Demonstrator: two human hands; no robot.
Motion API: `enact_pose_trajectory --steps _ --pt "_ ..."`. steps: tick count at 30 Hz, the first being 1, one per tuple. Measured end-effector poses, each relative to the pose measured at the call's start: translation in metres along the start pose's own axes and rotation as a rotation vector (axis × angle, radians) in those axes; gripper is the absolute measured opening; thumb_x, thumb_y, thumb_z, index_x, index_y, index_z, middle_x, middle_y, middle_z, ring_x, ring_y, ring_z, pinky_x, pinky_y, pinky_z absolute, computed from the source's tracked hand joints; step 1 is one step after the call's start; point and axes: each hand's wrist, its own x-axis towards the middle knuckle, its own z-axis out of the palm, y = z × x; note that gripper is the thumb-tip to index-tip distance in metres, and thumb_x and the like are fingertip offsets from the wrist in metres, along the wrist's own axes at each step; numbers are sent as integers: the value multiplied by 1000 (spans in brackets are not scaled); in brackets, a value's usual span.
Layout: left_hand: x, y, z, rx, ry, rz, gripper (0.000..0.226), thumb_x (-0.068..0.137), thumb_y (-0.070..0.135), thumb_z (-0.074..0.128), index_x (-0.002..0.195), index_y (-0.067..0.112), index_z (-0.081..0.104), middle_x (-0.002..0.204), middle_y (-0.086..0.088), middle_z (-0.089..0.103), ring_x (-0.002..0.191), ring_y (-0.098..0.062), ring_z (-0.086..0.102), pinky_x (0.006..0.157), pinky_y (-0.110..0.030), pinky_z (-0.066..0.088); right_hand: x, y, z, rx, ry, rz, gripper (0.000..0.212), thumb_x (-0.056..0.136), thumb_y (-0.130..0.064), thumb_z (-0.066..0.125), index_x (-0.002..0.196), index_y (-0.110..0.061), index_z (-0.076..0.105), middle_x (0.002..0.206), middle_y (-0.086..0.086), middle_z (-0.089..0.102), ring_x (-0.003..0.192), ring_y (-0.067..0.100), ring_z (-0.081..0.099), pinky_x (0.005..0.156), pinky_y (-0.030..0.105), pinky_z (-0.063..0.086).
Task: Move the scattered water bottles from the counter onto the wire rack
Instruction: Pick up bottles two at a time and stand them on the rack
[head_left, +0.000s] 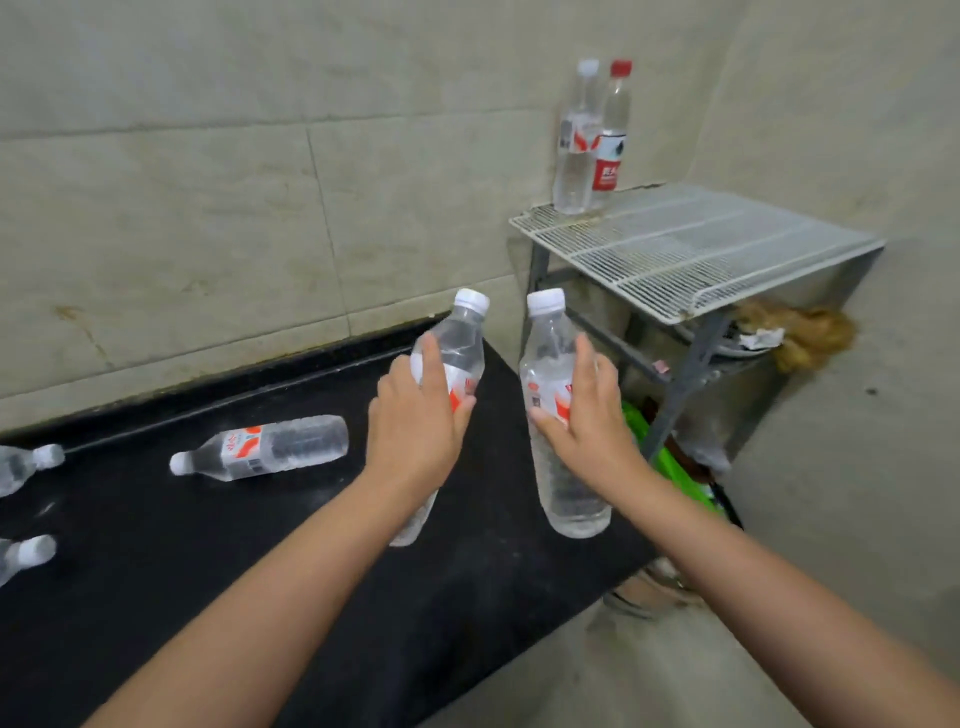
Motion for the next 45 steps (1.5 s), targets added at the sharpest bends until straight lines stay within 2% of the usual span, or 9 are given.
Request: enact_pose_trajectory --steps 5,9,12,18,24,34,39,43,45 --pt "27 102 -1 -59 150 92 74 93 35 46 147 2 7 136 -29 35 118 -43 40 96 -48 37 29 41 -94 45 194 -141 81 87 -17 60 145 -4 4 146 24 15 136 33 22 111 31 22" --pt "60 159 -4 -84 390 239 68 83 40 41 133 -2 21 100 -37 58 80 -48 60 66 -48 53 62 63 -154 98 314 -217 80 86 -16 61 145 -3 8 143 26 20 133 36 28 112 42 28" --pt "94 191 -6 -99 478 289 65 80 40 40 126 -4 26 91 -36 60 70 -46 63 56 -46 54 92 82 -191 147 361 -281 81 86 -18 62 146 -8 8 143 21 21 131 31 34 108 35 33" --pt "169 231 6 -257 547 200 84 78 52 30 141 -1 17 115 -37 51 102 -50 51 83 -53 46 167 124 -233 274 425 -349 81 83 -17 65 145 -12 14 141 13 26 119 9 34 87 -9 26" --pt "282 249 47 -265 548 129 85 80 52 28 138 -10 28 118 -37 51 103 -52 52 84 -54 47 274 166 -226 386 389 -299 77 81 -8 65 143 -14 20 130 2 29 117 13 39 105 28 35" --pt "403 259 116 -425 403 -80 74 93 30 48 147 6 4 140 -27 31 129 -38 31 108 -49 31 410 227 -184 398 195 -226 79 83 -6 64 144 -16 16 148 7 22 122 5 30 98 17 31" --pt "424 268 134 -484 456 -145 79 90 25 55 147 10 3 140 -30 24 130 -40 29 110 -48 30 440 242 -168 386 243 -215 81 80 -8 68 144 -16 18 147 9 23 131 19 35 96 19 34" --pt "429 272 141 -484 481 -189 92 80 27 69 146 17 7 134 -22 28 121 -30 33 103 -35 33 443 252 -167 306 216 -238 89 74 -15 75 143 -19 18 136 1 25 113 5 33 77 -6 34" --pt "427 274 137 -482 480 -249 96 74 30 75 145 15 13 130 -17 28 119 -27 33 101 -32 34 440 258 -168 257 196 -278 94 71 -22 78 142 -21 17 137 4 24 108 4 31 74 -1 33"
